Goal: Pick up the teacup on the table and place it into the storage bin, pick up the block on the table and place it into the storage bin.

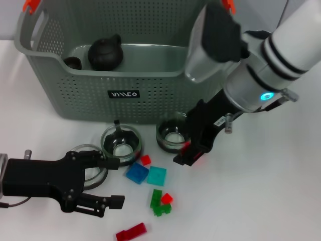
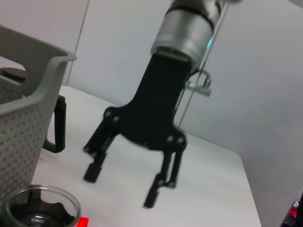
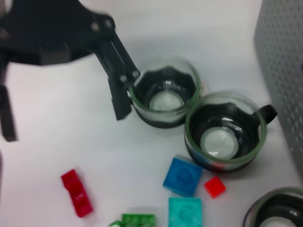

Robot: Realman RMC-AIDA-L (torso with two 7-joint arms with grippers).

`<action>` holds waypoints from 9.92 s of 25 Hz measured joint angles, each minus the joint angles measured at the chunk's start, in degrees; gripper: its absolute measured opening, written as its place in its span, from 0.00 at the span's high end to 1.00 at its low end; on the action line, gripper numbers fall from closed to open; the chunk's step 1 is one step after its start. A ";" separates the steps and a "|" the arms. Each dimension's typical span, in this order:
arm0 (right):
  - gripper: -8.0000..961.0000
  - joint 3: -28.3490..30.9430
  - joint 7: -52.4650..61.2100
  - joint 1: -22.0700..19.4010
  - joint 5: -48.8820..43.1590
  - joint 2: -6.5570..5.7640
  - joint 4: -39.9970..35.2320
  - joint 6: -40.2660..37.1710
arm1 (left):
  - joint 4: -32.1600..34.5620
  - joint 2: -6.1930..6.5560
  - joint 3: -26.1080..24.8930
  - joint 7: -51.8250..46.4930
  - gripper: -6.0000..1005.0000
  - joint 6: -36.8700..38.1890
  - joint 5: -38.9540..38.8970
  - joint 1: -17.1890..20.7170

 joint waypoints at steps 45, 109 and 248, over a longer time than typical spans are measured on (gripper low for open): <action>0.11 -18.33 -2.14 4.53 1.92 0.77 13.83 22.83 | 0.79 -0.10 -0.31 0.69 0.13 -0.78 0.07 -0.01; 0.93 -1.63 2.61 -3.42 9.00 -0.02 -21.51 -5.70 | 1.72 0.35 -0.59 1.31 0.15 -0.24 -0.45 0.54; 0.20 8.09 -0.71 -5.33 3.85 -0.16 -4.08 -10.80 | -19.71 0.58 12.88 -54.79 0.18 -8.97 28.02 -13.34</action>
